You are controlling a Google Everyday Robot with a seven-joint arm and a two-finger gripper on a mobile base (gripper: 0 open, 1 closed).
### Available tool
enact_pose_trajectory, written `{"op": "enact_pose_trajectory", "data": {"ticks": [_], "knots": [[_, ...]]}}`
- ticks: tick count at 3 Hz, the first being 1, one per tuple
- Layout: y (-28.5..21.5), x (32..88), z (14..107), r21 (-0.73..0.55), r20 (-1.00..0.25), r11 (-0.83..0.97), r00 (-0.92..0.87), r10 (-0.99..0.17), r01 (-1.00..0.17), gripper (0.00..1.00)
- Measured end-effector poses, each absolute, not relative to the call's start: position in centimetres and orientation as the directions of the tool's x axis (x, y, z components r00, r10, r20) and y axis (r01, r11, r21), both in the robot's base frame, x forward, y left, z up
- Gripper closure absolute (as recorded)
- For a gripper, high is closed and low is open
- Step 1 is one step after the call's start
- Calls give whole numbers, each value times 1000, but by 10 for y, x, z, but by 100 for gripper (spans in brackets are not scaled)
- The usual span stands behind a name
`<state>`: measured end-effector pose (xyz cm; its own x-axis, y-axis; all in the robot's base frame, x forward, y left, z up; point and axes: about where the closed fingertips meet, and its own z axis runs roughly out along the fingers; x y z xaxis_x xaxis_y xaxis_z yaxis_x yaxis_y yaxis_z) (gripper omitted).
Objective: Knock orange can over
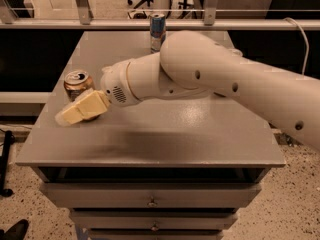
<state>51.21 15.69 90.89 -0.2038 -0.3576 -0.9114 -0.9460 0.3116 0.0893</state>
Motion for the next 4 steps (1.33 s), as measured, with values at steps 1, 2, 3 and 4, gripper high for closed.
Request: {"op": "enact_pose_trajectory", "data": {"ticks": [1,2,3,4], "knots": [[175,523,903,75,-928,341,-190,-319,-937,0],[188,530,892,76,-934,364,-194,-300,-928,0],[195,539,883,85,-935,387,-208,-286,-918,18],[190,548,877,85,-932,414,-219,-288,-906,49]]}}
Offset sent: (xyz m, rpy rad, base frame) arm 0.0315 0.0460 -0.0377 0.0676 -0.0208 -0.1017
